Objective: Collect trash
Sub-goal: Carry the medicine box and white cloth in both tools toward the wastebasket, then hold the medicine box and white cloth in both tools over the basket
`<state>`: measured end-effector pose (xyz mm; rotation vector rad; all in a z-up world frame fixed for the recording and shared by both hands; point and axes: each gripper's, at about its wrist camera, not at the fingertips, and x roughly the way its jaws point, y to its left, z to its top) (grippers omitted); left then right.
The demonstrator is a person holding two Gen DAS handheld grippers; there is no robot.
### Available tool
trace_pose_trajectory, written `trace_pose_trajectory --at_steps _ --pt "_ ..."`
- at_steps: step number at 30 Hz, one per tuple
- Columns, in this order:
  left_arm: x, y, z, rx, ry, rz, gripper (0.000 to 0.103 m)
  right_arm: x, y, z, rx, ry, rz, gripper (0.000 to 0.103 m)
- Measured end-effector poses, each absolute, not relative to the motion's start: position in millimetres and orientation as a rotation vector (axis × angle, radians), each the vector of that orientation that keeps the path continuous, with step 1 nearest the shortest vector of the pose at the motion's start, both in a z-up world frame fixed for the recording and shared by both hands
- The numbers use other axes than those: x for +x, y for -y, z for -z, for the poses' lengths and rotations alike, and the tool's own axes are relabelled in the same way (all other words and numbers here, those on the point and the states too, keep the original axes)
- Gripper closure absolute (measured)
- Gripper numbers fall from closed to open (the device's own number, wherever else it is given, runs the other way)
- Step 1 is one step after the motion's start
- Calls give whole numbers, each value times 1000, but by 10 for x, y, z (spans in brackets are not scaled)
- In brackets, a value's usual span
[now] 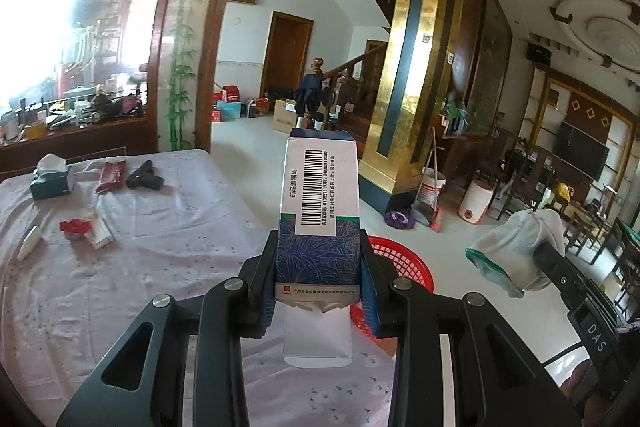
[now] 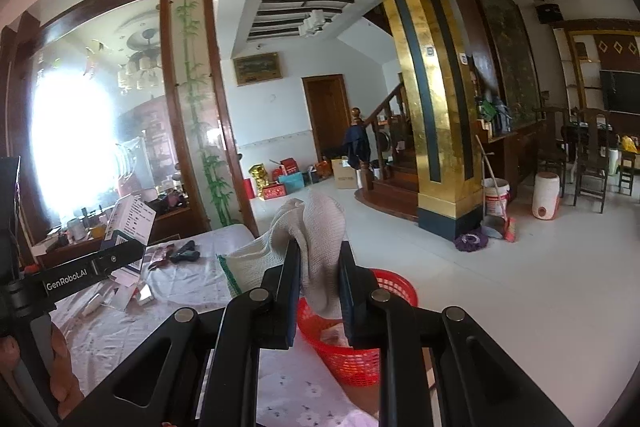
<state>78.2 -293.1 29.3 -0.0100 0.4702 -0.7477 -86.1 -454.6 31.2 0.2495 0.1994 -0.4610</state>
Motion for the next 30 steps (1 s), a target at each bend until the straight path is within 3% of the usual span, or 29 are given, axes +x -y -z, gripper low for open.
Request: trace_pose_trajectory --at_steps 15,30 --pt "840 3644 -75 42 -539 920 70 -928 5015 -134 303 -225 525 85" --pt "1168 4125 251 68 -642 969 70 -420 5477 195 382 -316 513 85"
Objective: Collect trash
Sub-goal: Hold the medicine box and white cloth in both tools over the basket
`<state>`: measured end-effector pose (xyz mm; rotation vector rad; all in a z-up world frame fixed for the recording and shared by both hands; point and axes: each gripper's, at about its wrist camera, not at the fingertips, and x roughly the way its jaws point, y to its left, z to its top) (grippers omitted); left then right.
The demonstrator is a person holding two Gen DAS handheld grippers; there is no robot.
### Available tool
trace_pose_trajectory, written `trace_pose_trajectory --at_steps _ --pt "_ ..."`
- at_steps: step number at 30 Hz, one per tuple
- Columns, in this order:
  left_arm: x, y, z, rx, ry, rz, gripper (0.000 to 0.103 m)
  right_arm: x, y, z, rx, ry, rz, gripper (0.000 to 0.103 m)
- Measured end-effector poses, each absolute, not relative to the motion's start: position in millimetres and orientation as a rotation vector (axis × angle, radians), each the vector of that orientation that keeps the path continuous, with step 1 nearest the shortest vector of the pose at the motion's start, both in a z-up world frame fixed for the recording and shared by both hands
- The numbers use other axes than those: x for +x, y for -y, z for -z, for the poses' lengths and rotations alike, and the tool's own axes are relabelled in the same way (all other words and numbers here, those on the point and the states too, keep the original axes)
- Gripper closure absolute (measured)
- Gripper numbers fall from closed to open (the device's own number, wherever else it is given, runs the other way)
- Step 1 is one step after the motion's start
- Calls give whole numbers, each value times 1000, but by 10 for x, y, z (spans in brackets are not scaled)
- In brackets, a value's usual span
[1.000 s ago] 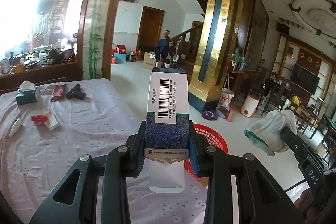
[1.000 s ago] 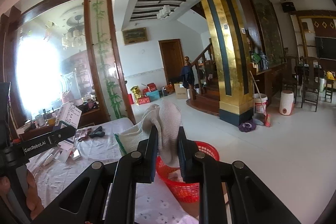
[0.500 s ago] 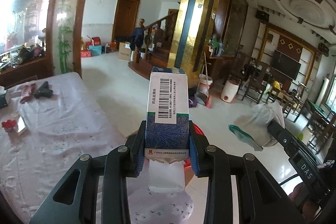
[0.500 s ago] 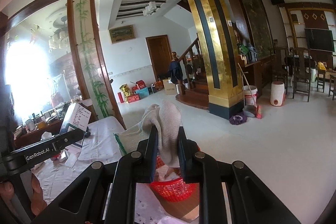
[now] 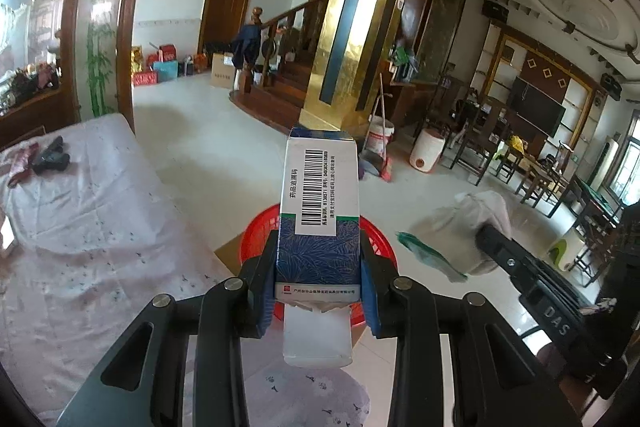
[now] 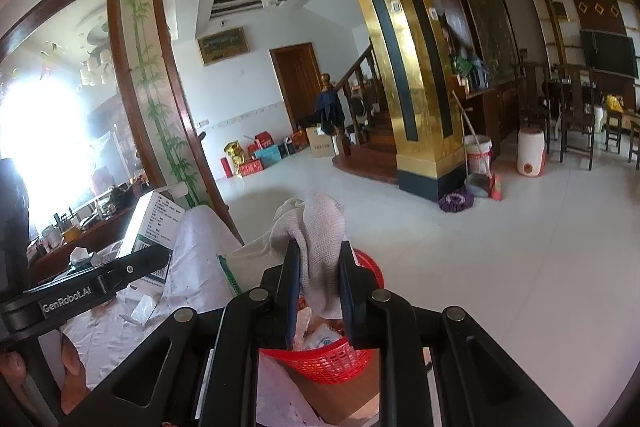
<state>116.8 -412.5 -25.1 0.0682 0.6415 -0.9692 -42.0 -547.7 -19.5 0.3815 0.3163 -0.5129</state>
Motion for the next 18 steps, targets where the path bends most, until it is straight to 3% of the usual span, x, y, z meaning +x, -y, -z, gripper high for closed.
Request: trace_pose_trajectory --at_steps 15,16,17,18 --pt "1593 4608 738 63 -849 998 69 22 5868 479 451 -367 505 81" --pt "1599 4627 757 68 -856 996 67 62 5883 507 450 -372 509 79" --pt "1613 4656 787 76 -870 998 57 97 5881 530 450 -376 510 79" --pt "1629 4672 801 80 -882 999 39 134 5897 564 452 -384 505 76"
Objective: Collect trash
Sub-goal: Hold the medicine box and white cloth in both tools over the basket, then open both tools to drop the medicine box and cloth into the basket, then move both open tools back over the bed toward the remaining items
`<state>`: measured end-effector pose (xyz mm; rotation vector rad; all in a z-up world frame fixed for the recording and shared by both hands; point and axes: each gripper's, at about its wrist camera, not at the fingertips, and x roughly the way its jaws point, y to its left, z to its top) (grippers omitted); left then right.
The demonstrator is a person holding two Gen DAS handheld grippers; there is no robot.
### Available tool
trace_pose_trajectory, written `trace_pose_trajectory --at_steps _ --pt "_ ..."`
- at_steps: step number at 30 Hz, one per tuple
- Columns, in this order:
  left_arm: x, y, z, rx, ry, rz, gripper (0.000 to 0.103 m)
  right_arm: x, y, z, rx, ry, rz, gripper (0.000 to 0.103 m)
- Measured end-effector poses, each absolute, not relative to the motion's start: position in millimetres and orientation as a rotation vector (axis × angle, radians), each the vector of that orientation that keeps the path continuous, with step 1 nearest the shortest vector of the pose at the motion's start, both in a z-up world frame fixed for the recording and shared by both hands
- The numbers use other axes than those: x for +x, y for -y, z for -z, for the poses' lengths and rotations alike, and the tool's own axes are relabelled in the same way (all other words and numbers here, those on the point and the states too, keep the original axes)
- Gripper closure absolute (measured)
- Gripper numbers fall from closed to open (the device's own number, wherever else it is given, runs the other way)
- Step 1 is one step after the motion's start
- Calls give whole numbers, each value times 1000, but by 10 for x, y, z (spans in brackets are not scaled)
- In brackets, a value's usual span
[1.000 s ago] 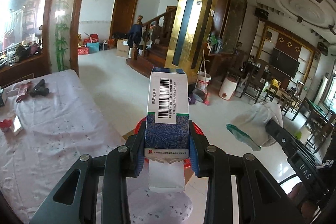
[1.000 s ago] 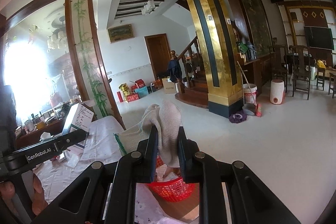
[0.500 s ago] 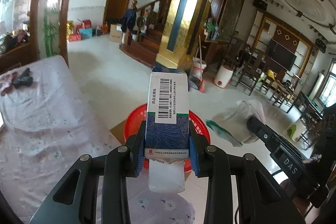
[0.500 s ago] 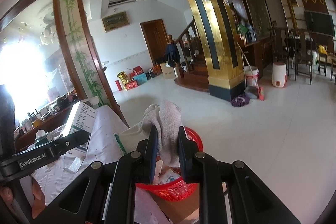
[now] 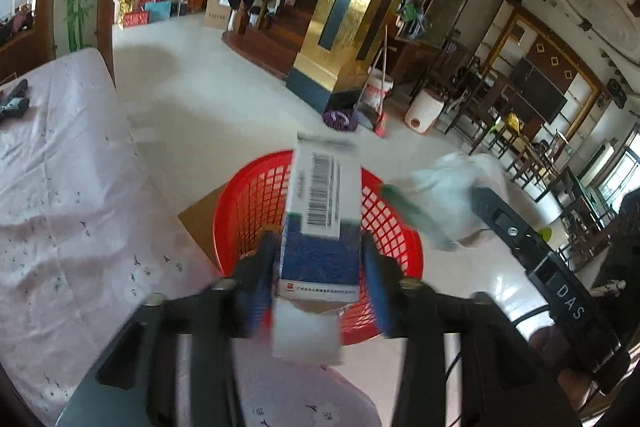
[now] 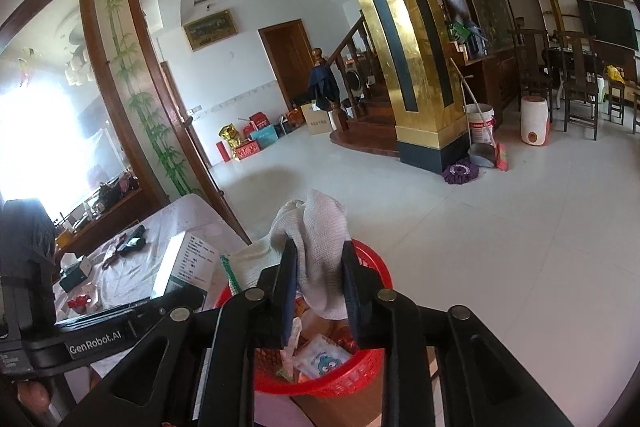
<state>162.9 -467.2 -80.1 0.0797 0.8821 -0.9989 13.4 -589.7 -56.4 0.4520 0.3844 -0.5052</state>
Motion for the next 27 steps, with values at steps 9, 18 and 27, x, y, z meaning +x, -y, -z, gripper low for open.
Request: trace_pose_trajectory --at_steps 9,18,27 --pt "1562 4209 704 53 -835 947 30 55 5761 606 458 -405 451 42" --pt "1357 3104 152 36 -646 740 20 -75 4998 156 386 -306 316 21" --pt "1356 2052 -254 -14 -541 532 19 250 4157 -133 314 -301 150 17"
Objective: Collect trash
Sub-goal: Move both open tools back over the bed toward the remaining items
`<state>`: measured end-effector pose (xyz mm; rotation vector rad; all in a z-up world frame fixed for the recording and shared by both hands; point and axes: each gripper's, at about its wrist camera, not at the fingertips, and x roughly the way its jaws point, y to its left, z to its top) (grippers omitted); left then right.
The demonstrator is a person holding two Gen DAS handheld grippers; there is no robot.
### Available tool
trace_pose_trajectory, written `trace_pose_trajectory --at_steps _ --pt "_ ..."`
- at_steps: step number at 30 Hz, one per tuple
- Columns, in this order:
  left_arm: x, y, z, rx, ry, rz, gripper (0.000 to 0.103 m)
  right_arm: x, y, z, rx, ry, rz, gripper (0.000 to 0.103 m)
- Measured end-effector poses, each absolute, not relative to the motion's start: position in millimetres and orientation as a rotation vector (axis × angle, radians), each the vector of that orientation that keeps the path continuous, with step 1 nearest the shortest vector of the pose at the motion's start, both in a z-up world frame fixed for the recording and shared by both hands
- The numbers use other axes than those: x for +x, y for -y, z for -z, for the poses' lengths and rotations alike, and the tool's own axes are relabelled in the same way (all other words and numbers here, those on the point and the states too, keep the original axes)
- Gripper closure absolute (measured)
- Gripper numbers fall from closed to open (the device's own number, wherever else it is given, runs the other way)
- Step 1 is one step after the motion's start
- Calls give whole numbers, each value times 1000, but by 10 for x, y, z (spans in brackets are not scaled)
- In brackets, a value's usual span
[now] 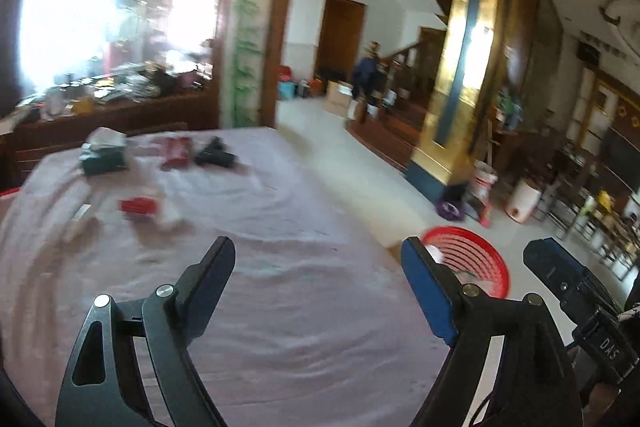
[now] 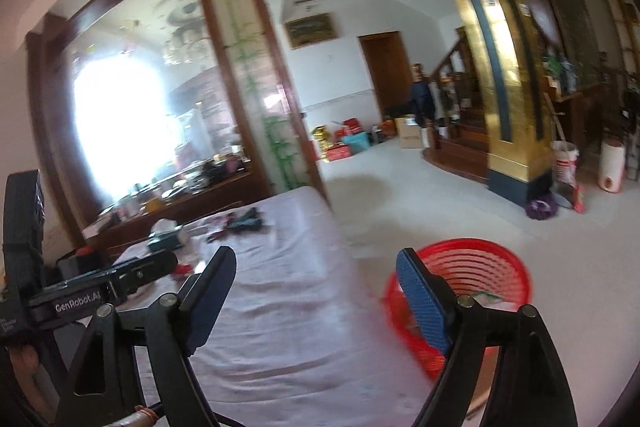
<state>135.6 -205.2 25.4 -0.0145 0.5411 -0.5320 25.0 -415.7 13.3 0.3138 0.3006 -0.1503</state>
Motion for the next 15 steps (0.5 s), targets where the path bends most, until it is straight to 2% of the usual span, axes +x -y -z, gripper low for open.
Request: trace_pose_trajectory --at_steps 8,15 --pt "1401 1276 -346 -66 -505 437 19 541 3495 -252 242 -294 62 16" --pt "1685 823 -220 -88 -515 346 18 985 3124 -103 223 -337 -7 15"
